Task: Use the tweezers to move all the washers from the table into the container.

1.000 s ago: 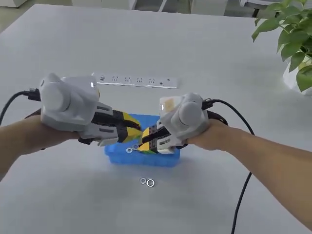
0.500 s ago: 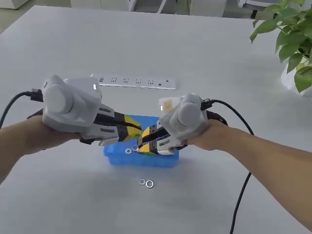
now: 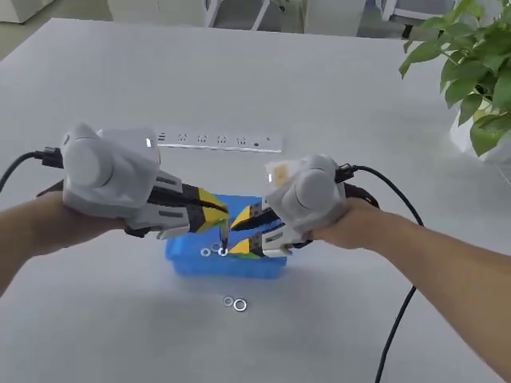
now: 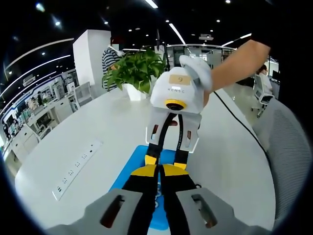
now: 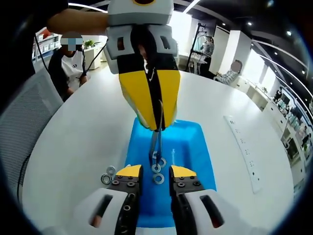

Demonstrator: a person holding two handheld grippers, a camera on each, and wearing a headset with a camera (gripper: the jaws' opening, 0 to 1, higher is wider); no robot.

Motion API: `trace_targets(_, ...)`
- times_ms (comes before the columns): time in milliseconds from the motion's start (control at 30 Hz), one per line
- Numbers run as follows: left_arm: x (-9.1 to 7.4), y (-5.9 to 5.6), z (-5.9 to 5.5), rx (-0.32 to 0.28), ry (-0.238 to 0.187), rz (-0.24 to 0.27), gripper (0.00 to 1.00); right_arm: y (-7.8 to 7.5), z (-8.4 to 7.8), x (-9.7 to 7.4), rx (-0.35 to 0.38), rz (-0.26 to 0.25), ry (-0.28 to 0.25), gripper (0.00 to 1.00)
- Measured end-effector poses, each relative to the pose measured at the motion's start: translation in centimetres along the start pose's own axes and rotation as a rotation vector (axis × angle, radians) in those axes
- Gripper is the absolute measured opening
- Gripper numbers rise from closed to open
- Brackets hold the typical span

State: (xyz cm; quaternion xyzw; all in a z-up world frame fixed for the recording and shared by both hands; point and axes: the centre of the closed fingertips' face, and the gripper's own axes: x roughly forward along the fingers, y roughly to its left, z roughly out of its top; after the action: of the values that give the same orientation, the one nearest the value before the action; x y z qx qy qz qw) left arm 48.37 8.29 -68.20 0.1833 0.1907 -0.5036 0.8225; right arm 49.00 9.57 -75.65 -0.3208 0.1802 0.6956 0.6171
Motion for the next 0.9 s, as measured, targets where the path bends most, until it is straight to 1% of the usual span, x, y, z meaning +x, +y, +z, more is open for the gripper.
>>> trace_targets(200,-0.7,-0.2,0.6,0.002,-0.004,0.006,0.06,-0.1,0.6,-1.2,0.043,-0.038,-0.018,0.25)
trace_targets(267,-0.9,-0.3,0.9,0.001,-0.008,0.007,0.06,-0.3,0.7,-1.8,0.058,-0.057,-0.017,0.27)
trace_targets(400,-1.4,-0.5,1.5,0.007,-0.008,0.009,0.06,-0.3,1.0,-3.1,0.087,-0.084,-0.036,0.3)
trace_targets(433,-1.6,-0.5,1.7,0.005,-0.009,0.009,0.06,-0.4,0.9,-3.4,0.099,-0.094,-0.035,0.31)
trace_targets(700,-2.4,-1.0,2.5,0.007,-0.011,0.012,0.06,0.3,0.5,-5.0,0.14,-0.126,-0.036,0.37)
trace_targets(767,-2.5,-1.2,2.6,0.008,-0.012,0.009,0.06,0.5,0.3,-5.5,0.155,-0.135,-0.035,0.39)
trace_targets(900,-2.7,-1.8,3.1,0.009,-0.021,0.0,0.06,0.9,0.0,-6.3,0.158,-0.154,-0.036,0.41)
